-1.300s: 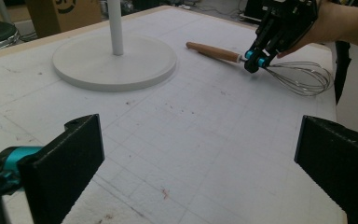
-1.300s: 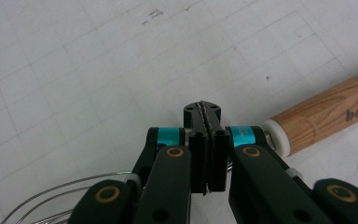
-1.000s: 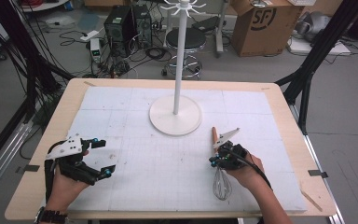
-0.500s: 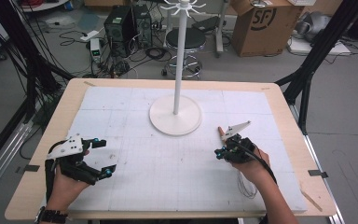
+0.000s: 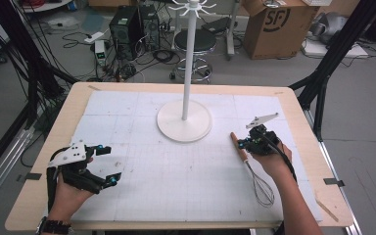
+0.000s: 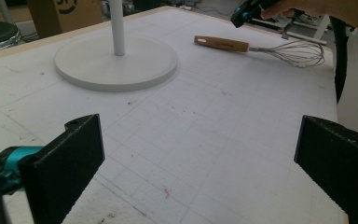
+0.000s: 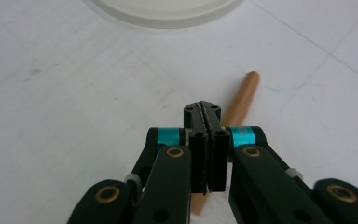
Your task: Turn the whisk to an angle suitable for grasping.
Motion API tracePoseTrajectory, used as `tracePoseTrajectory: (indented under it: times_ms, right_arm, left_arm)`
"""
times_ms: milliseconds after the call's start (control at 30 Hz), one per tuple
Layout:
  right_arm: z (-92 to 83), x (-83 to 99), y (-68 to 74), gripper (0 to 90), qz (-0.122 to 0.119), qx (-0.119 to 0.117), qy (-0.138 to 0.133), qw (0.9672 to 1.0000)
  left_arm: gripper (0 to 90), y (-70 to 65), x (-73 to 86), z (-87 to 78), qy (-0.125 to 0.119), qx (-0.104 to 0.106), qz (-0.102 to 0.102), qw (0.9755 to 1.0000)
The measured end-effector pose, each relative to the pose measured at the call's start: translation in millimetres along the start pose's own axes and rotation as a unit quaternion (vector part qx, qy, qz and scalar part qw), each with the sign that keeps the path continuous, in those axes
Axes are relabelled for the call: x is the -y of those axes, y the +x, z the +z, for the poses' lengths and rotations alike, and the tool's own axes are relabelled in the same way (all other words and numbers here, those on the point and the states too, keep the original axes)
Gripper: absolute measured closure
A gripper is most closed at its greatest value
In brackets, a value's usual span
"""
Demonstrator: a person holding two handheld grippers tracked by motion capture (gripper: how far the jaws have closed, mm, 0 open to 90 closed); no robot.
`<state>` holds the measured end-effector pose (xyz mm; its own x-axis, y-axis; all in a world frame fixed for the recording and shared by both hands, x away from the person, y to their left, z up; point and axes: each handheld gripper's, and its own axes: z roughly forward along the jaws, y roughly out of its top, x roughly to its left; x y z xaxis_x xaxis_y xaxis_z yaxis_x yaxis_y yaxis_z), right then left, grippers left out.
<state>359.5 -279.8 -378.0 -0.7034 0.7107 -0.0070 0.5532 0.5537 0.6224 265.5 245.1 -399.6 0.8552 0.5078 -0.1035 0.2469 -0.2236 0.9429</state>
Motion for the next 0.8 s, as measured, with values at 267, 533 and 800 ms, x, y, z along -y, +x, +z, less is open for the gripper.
tracePoseTrajectory:
  times_ms: [267,533,800]
  right_arm:
    - [21.4,-9.2,-31.6,90.0,0.037,0.029,0.037,0.9982]
    - [47.8,-7.6,-46.5,90.0,0.053,0.032,0.069,0.9957]
    - [58.6,-8.9,-40.8,90.0,0.052,0.004,0.088,0.9947]
  left_arm:
    - [2.0,0.4,0.6,0.6,0.001,0.000,-0.001,1.0000]
    - [2.0,2.7,1.9,-1.7,-0.001,-0.003,-0.005,1.0000]
    - [2.0,2.7,1.6,-1.7,-0.001,-0.002,-0.004,1.0000]
